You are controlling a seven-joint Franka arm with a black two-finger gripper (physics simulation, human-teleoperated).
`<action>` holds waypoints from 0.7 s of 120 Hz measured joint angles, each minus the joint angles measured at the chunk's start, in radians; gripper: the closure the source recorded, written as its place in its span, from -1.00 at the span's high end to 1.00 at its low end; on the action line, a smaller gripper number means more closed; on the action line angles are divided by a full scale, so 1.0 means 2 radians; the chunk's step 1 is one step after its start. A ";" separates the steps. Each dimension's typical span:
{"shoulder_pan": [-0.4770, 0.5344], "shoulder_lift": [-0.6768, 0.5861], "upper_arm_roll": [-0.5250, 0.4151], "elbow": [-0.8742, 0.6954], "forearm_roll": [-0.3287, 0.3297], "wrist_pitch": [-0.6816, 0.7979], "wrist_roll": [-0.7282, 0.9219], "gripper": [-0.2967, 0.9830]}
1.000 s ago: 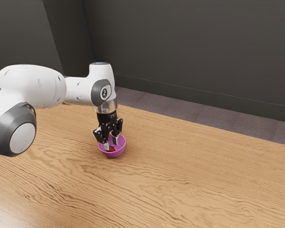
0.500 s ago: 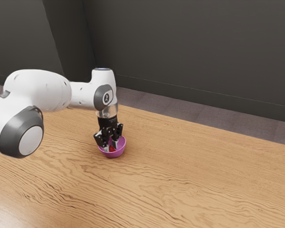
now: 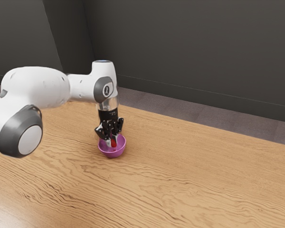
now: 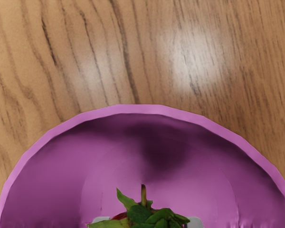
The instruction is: Take strawberry from the bowl
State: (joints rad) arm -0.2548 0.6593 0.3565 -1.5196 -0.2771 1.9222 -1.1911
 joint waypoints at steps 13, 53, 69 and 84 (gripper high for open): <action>0.000 -0.044 -0.007 0.003 0.016 -0.024 0.001 -0.47; -0.067 -0.041 -0.087 0.037 0.040 -0.070 0.001 -0.49; -0.068 -0.020 -0.089 0.046 0.038 -0.074 0.001 -0.49; -0.067 0.015 -0.089 0.078 0.037 -0.074 0.001 -0.48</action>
State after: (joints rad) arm -0.3892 0.6884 0.1779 -1.3635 -0.2030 1.7746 -1.1890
